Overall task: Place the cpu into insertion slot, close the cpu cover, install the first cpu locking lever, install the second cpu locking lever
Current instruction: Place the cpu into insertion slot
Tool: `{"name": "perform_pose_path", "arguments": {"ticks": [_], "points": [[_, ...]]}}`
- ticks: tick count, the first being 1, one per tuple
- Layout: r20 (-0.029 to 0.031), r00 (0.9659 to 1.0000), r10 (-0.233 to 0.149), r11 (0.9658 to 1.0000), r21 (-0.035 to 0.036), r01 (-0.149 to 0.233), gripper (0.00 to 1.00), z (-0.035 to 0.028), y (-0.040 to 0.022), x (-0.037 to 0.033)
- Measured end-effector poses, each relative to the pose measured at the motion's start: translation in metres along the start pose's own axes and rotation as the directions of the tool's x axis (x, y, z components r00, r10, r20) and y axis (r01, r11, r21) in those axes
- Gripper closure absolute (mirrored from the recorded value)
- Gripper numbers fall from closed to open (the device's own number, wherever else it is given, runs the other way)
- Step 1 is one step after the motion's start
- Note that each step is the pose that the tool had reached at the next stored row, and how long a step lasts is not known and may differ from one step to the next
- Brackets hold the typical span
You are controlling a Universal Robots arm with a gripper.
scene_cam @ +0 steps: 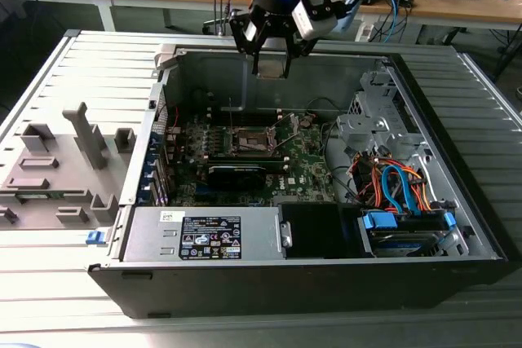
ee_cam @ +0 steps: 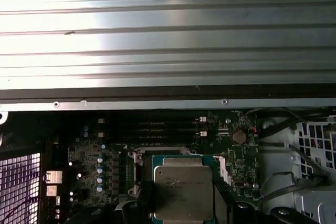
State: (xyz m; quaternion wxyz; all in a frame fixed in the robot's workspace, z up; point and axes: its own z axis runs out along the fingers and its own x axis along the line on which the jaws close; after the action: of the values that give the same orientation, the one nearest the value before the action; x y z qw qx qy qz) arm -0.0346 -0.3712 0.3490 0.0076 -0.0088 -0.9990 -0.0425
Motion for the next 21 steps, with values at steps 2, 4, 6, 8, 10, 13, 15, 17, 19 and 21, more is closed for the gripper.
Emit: {"name": "perform_pose_path", "arguments": {"ticks": [2,4,6,8,10,13,15,17,19,21], "points": [[-0.0001,1.0000,0.000,1.0000,0.0001,0.000,0.45,0.0000,-0.0003,0.0000],[-0.0001,1.0000,0.000,1.0000,0.0001,0.000,0.45,0.0001,-0.0007,0.0000],[0.0000,1.0000,0.000,1.0000,0.0012,0.000,0.45,0.0035,-0.0033,-0.0001],[0.0000,1.0000,0.000,1.0000,0.0013,0.000,0.45,0.0035,-0.0036,-0.0001],[0.0000,1.0000,0.000,1.0000,0.0012,0.000,0.45,0.0036,-0.0040,-0.0001],[0.0001,1.0000,0.000,1.0000,0.0039,0.000,0.45,0.0065,-0.0066,-0.0002],[0.0000,1.0000,0.000,1.0000,0.0041,0.000,0.45,0.0069,-0.0070,-0.0002],[0.0002,1.0000,0.000,1.0000,0.0042,0.000,0.45,0.0074,-0.0076,-0.0003],[0.0001,1.0000,0.000,1.0000,0.0047,0.000,0.45,0.0076,-0.0086,-0.0003],[0.0001,1.0000,0.000,1.0000,0.0051,0.000,0.45,0.0080,-0.0097,-0.0003]]}}
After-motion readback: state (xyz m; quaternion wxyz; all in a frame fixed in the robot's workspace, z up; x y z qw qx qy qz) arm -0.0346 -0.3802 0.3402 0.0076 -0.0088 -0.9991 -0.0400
